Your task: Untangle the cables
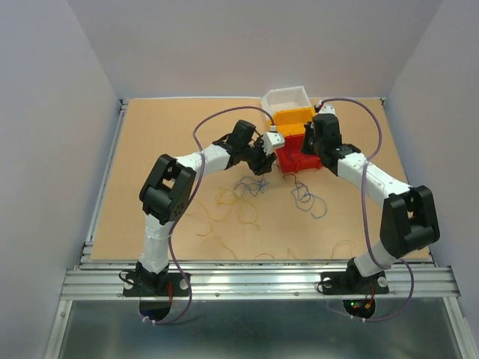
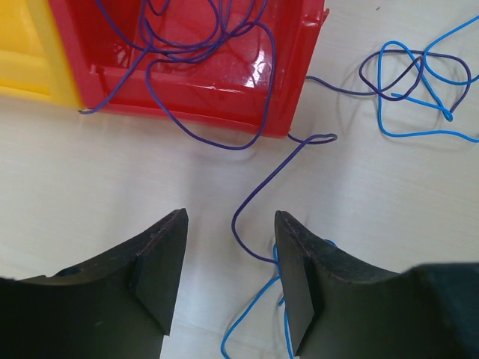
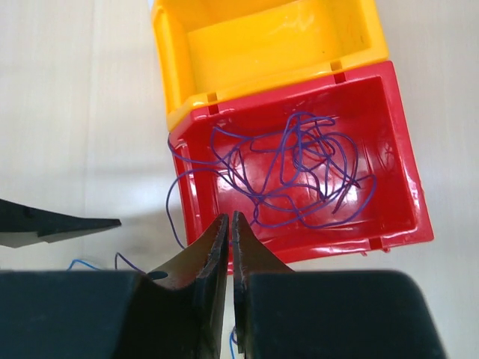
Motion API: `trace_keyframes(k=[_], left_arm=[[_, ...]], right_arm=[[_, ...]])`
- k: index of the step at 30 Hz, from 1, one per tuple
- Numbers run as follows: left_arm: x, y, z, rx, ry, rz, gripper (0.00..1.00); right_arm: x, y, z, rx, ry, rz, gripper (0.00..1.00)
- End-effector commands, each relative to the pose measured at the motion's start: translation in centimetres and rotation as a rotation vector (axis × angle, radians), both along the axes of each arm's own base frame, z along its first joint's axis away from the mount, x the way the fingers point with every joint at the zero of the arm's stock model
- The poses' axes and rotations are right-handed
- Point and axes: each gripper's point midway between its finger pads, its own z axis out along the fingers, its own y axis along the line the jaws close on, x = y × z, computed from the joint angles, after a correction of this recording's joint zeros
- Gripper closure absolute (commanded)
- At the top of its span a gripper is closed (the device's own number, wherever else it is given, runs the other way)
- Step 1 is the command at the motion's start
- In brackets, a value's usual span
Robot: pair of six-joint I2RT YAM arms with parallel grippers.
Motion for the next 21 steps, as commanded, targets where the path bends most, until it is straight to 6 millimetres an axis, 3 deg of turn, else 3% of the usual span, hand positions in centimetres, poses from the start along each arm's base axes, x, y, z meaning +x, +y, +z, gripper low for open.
trace_keyframes(k=[1,3,4,7,9,10,12,13,15,16,18,19,21], left_arm=[[-0.1,-1.7,1.0,-0.036,0.001,-0.042,0.43],[-0.3,-1.9,0.5,-0.024,0.021,-0.053,0.53],[-0.2,-2.1,0.7,-0.024,0.021,-0.053,0.71],[-0.1,-1.9,1.2,-0.016,0.016,-0.041,1.0],[-0.2,-1.4,2.0,-0.021,0.002,-0.036,1.0],[-0.4,-1.3,3.9,-0.037,-0.032,-0.034,1.0],[-1.0,-0.5,5.0,-0.04,-0.052,-0.025,1.0],[-1.0,0.0,7.4,-0.055,-0.099,-0.004,1.0],[-1.6,1.0,8.2,-0.047,-0.109,0.018,1.0],[-1.7,1.5,9.8,-0.05,-0.135,0.035,1.0],[-2.2,2.1,10.5,-0.031,-0.116,0.052,1.0],[-2.4,2.5,11.4,-0.025,-0.117,0.068,1.0],[-2.6,2.8,12.4,-0.033,-0.122,0.077,1.0]], right_arm=[[-0.5,-0.5,2.5,0.014,-0.085,-0.02,0.89],[-0.9,-0.8,2.9,0.018,-0.096,-0.022,0.89],[-1.0,-0.7,3.0,0.02,-0.103,-0.017,0.89],[-1.1,-0.8,3.3,0.017,-0.118,-0.01,0.89],[-1.2,-0.5,3.4,0.019,-0.124,0.01,0.89],[-1.3,-0.4,3.6,0.02,-0.138,0.021,0.89],[-1.7,-0.1,3.8,0.026,-0.145,0.048,0.89],[-1.5,0.1,5.2,0.043,-0.199,0.058,0.89],[-2.1,0.4,5.2,0.053,-0.217,0.088,0.89],[-2.2,0.7,6.2,0.07,-0.257,0.107,0.89],[-3.4,1.9,7.0,0.105,-0.301,0.194,0.85],[-3.9,3.4,8.8,0.145,-0.373,0.283,0.81],[-5.0,4.5,8.7,0.175,-0.412,0.368,0.76]])
